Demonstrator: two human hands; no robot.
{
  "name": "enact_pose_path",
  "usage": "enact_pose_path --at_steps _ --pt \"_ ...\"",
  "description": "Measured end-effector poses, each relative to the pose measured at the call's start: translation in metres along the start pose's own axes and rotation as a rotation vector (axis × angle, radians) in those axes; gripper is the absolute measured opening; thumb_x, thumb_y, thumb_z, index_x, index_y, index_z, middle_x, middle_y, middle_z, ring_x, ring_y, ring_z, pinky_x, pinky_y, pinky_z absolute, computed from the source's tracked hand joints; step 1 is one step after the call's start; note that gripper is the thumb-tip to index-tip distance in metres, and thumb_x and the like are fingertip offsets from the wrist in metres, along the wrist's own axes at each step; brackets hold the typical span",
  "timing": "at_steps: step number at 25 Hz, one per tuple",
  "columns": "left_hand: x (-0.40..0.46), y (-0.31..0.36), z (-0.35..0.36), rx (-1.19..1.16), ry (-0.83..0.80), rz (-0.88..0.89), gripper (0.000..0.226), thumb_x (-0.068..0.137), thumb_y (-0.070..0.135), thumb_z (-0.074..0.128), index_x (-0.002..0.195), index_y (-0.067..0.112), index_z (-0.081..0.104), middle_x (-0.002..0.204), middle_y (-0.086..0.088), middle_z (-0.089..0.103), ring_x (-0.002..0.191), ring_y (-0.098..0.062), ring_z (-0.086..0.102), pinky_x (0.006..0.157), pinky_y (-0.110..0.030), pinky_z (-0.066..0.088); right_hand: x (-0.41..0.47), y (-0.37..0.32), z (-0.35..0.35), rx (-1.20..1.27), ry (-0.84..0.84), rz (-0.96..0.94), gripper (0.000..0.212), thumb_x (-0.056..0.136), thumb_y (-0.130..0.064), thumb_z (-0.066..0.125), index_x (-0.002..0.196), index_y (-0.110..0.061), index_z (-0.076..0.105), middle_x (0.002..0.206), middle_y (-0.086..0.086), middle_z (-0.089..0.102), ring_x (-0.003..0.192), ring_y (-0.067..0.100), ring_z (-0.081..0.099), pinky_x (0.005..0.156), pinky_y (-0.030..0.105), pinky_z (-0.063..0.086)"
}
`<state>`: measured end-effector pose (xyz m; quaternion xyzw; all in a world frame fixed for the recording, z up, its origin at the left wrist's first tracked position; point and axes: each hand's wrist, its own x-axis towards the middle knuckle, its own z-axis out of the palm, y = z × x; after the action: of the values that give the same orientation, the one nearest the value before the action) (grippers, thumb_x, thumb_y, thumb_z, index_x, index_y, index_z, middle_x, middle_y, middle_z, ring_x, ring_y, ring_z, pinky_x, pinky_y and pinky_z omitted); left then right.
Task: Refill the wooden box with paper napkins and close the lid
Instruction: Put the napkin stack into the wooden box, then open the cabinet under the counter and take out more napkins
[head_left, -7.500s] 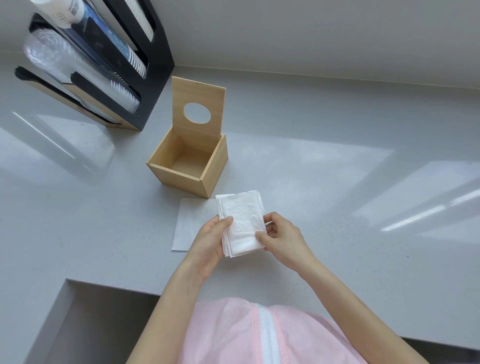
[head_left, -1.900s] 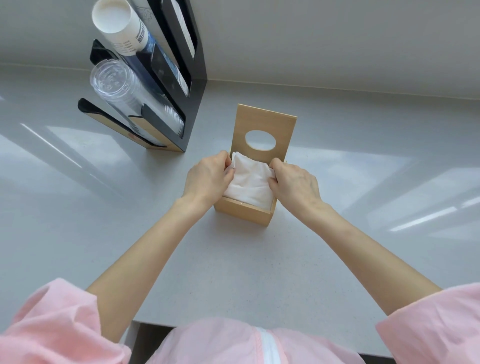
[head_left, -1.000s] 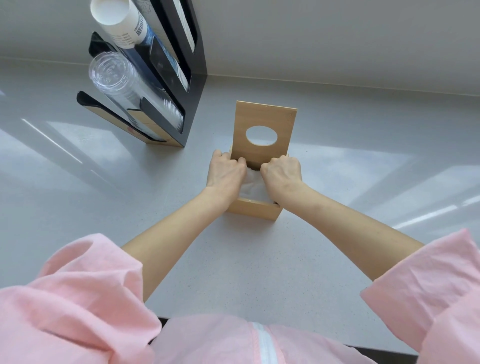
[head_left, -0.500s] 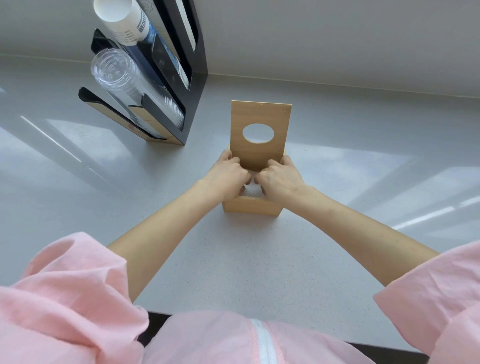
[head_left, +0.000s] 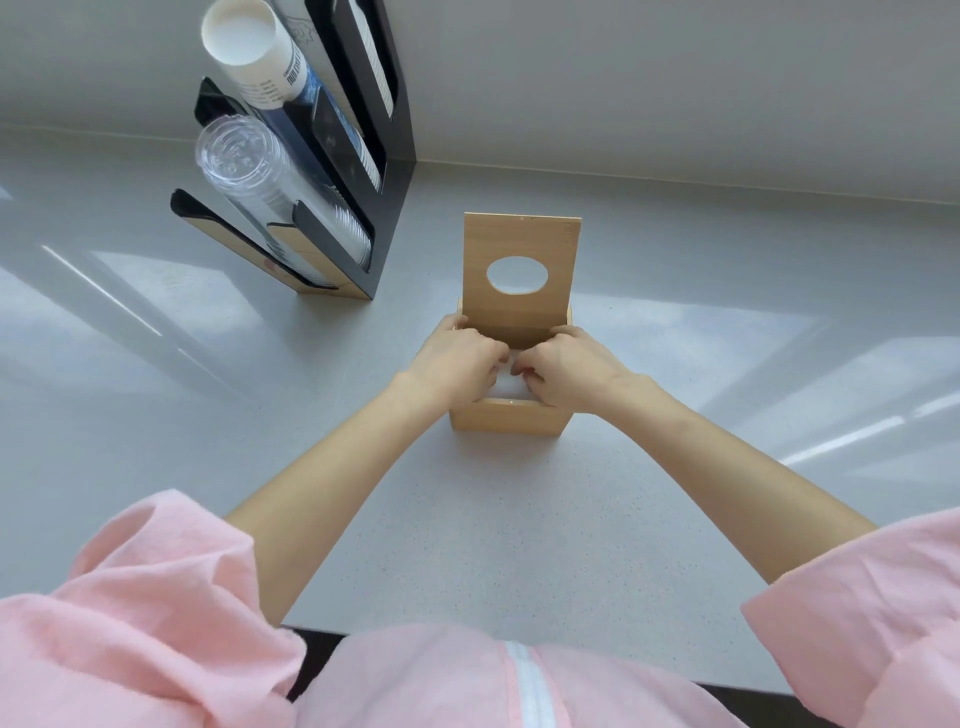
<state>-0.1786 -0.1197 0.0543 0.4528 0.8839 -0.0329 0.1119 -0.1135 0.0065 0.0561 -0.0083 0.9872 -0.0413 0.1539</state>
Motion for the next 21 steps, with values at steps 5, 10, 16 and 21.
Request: enact_pose_path --at_steps 5,10,16,21 --pt "-0.041 0.001 0.002 -0.287 0.284 -0.156 0.036 0.094 0.023 0.041 0.128 0.018 0.051 0.125 -0.001 0.062 0.121 -0.019 0.052 0.109 -0.034 0.022 -0.028 -0.004 -0.003 0.286 0.202 0.094 0.041 0.093 -0.012 0.04 0.132 -0.017 0.051 0.134 0.004 0.056 0.133 0.022 0.04 0.106 0.03 0.031" --pt "-0.07 -0.007 0.025 -0.19 0.468 -0.236 0.049 0.085 0.031 0.048 0.128 0.008 0.052 0.134 -0.012 0.055 0.128 -0.03 0.047 0.105 -0.051 0.033 -0.057 -0.033 0.02 0.354 0.277 0.203 0.056 0.092 -0.03 0.05 0.144 -0.024 0.029 0.158 0.003 0.014 0.147 0.018 0.006 0.118 0.038 0.008" --pt "-0.101 -0.007 0.04 -0.214 0.279 -0.249 0.061 0.091 0.038 0.042 0.145 0.015 0.025 0.155 -0.012 0.02 0.144 -0.031 0.01 0.115 -0.048 0.007 -0.08 -0.066 0.045 0.416 0.361 0.326 0.065 0.092 -0.031 0.051 0.147 -0.024 0.019 0.159 0.002 0.007 0.147 0.016 0.0 0.118 0.038 0.003" --pt "-0.128 0.012 0.049 -0.238 0.242 -0.284 0.065 0.092 0.041 0.038 0.147 0.019 0.011 0.158 -0.008 0.007 0.145 -0.026 -0.001 0.116 -0.045 -0.001 -0.105 -0.076 0.058 0.404 0.345 0.335 0.066 0.092 -0.031 0.051 0.147 -0.023 0.018 0.159 0.001 0.005 0.147 0.016 -0.001 0.118 0.039 0.001"
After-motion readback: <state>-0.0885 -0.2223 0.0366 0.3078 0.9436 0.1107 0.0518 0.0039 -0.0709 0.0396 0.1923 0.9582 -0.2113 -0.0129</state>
